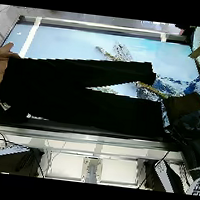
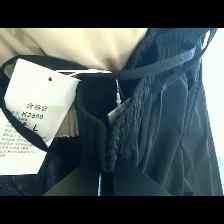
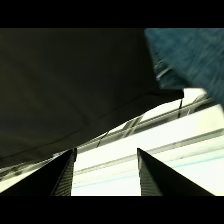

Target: Fold the clothes and pants, and hang the long-sleeved shirts on hangers.

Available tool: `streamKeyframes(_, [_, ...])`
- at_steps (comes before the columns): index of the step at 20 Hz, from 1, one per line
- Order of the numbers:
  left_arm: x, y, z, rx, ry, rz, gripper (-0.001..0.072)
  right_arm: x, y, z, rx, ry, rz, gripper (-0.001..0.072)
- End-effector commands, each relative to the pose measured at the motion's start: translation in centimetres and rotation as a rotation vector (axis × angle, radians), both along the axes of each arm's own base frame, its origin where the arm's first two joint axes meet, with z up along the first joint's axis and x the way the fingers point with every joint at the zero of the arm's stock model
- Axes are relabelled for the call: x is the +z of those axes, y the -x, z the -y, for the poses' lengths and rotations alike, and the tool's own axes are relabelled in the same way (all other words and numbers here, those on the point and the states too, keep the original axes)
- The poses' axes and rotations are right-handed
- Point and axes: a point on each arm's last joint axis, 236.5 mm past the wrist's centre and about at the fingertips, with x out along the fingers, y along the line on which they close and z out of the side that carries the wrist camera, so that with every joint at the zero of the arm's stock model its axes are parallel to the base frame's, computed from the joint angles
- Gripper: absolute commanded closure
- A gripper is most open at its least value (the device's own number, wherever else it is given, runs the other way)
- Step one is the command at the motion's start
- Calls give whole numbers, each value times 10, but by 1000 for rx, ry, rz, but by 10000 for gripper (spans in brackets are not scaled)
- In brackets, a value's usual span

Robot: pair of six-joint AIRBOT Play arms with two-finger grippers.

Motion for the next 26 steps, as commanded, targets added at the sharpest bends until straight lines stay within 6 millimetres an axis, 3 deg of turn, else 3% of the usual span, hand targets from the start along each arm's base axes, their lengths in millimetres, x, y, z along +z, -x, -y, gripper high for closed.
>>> streamKeyframes(1, [1, 0, 2, -7, 3, 3, 695, -27, 4, 11, -12, -8, -46, 259])
streamKeyframes(3, [1, 0, 2, -7, 3, 3, 695, -40, 9, 17, -9, -7, -95, 260])
streamKeyframes(7, [1, 0, 2, -8, 4, 3, 694, -62, 2, 16, -50, -52, -106, 259])
streamKeyframes(11, [2, 0, 3, -13, 8, 4, 695, -90, 8, 1, -103, -87, -117, 259])
streamKeyframes(13, [2, 0, 3, -13, 8, 4, 695, -92, 7, -6, -99, -108, -101, 259])
streamKeyframes(16, [2, 0, 3, -13, 8, 4, 695, -89, -7, -6, -125, -119, -47, 265])
streamKeyframes(19, [2, 0, 3, -12, 8, 5, 695, -83, -23, -8, -136, -140, 23, 437])
streamKeyframes(21, [2, 0, 3, -12, 8, 5, 695, -78, -29, -10, -133, -152, 51, 710])
streamKeyframes(23, [7, 0, 5, -20, 3, 12, 696, -62, -36, -13, -113, -175, 82, 707])
streamKeyframes(26, [37, -4, 11, -76, -32, 54, 696, -12, -44, -16, -20, -178, 158, 707])
